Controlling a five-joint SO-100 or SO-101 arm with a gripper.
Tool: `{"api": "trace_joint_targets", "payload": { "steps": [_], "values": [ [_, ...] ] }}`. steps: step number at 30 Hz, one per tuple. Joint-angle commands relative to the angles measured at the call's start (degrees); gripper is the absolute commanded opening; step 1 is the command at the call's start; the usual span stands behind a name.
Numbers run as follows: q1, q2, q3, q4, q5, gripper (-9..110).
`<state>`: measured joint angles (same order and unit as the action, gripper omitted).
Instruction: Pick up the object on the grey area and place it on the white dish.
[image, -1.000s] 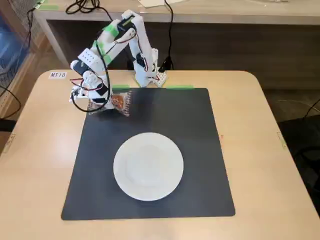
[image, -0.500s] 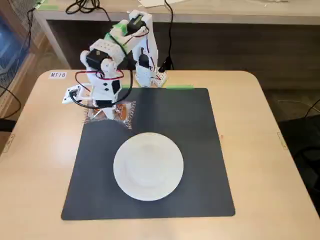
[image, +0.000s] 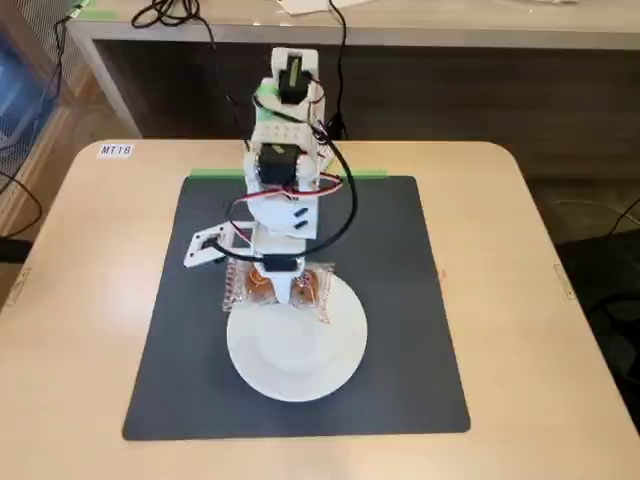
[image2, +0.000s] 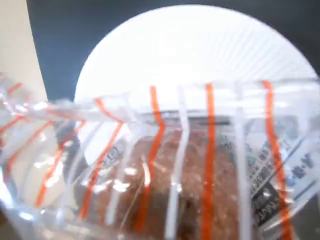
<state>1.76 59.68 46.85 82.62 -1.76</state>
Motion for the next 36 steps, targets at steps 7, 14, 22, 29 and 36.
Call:
{"api": "trace_joint_targets", "payload": {
  "steps": [7, 14, 22, 29, 36],
  "values": [
    [-2.64, -23.2, -40.08, 12.57, 4.13, 0],
    [-4.04, -30.85, -47.46, 14.41, 7.82, 0],
    [-4.31, -31.46, -43.42, 14.59, 13.36, 2],
    [-3.52, -27.16, -38.41, 14.77, 13.36, 29],
    [-1.58, -10.99, -17.93, 14.77, 13.62, 43]
  ]
}}
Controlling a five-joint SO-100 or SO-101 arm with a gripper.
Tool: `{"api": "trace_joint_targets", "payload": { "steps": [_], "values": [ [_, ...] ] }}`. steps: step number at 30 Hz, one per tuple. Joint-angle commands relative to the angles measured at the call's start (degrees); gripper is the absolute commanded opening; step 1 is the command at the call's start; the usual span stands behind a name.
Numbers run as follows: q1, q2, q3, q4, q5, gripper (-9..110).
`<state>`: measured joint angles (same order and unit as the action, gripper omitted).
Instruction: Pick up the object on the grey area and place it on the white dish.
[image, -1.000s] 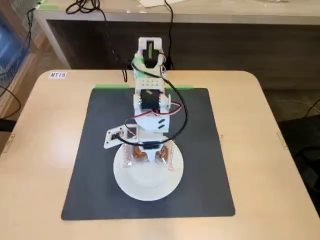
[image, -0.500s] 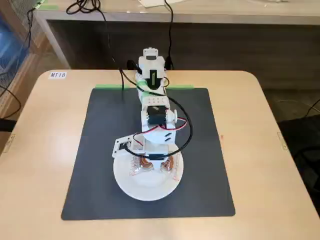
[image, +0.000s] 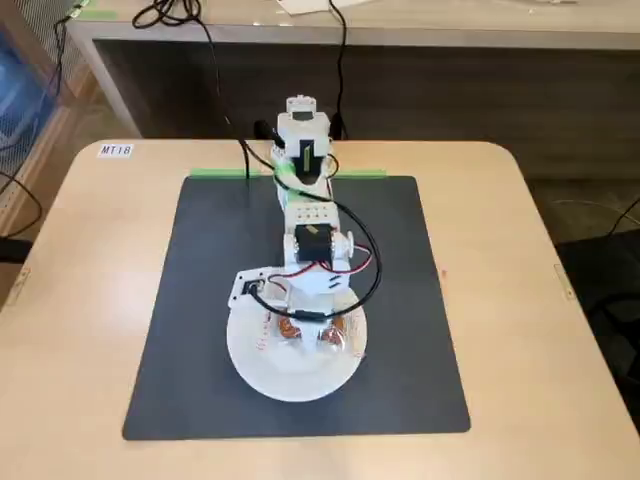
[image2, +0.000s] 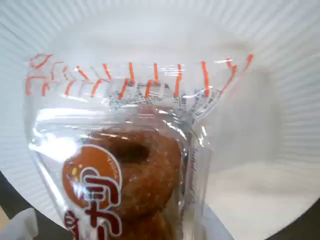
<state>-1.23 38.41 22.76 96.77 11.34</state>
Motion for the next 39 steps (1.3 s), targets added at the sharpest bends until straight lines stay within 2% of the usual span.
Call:
{"api": "trace_joint_targets", "payload": {
  "steps": [1, 8, 10, 14, 18, 20, 26, 34, 39],
  "values": [
    [1.76, 13.18, 9.32, 0.62, 0.44, 44],
    [2.46, 32.61, 24.7, 0.53, -0.62, 47],
    [2.29, 36.74, 25.75, 0.53, -1.14, 44],
    [1.93, 46.05, 32.34, 0.44, -1.23, 31],
    [1.85, 55.11, 39.38, 0.44, -1.49, 8],
    [1.85, 59.15, 42.1, 0.44, -2.72, 2],
    [1.14, 75.59, 54.05, -3.08, -7.21, 0],
    [1.85, 111.88, 95.54, -25.75, -6.15, 0],
    [1.58, 126.65, 114.26, -32.34, -8.53, 0]
  ]
}}
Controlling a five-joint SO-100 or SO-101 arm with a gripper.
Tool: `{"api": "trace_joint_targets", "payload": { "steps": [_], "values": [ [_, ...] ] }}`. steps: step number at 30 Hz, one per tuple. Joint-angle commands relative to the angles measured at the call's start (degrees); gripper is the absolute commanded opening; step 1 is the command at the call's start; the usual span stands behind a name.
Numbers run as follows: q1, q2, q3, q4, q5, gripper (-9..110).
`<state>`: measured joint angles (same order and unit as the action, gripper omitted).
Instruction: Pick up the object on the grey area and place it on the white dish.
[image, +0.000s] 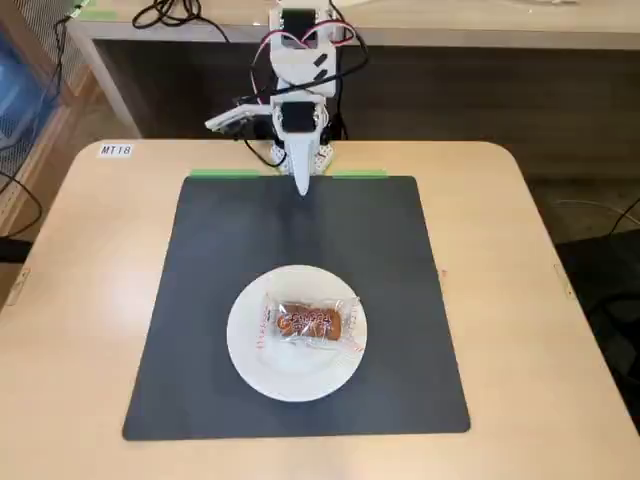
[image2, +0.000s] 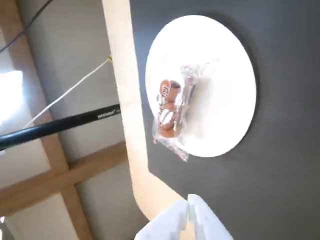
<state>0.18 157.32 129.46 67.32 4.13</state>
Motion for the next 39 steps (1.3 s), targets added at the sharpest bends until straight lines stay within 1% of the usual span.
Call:
{"api": "trace_joint_targets", "payload": {
  "steps": [1, 10, 21, 39],
  "values": [
    [0.35, 10.63, 10.72, -3.52, -1.85, 0],
    [2.46, 34.54, 34.01, -2.99, -2.37, 0],
    [0.97, 34.72, 47.81, -2.64, -2.9, 0],
    [1.41, 34.72, 47.99, -2.2, -3.69, 0]
  ]
}}
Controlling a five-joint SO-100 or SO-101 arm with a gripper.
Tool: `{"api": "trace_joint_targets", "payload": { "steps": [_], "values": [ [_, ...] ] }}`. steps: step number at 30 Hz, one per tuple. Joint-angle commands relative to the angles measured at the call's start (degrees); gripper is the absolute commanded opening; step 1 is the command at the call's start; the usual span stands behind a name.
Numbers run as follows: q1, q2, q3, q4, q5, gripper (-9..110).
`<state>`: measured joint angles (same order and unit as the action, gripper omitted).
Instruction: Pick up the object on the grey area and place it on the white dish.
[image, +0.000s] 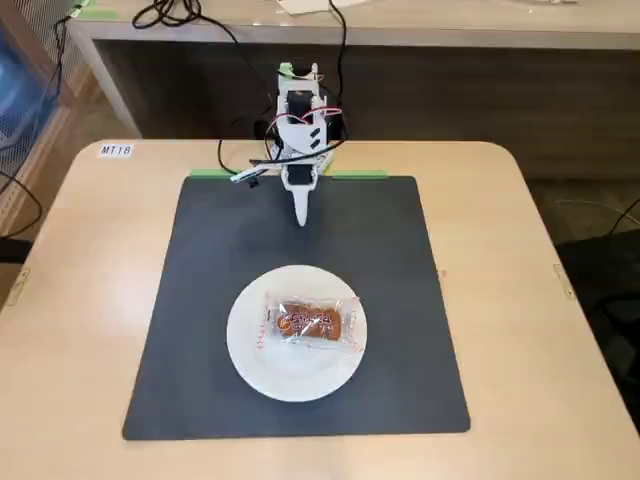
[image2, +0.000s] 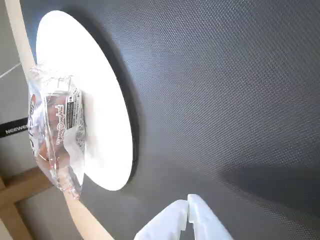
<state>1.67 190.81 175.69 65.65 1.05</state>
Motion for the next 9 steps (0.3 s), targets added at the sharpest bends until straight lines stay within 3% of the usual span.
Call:
{"api": "trace_joint_targets", "payload": {
  "steps": [1, 9],
  "values": [
    [-0.09, 1.23, 1.85, -0.79, -0.62, 0],
    [-0.09, 1.23, 1.93, -1.05, -0.62, 0]
  ]
}}
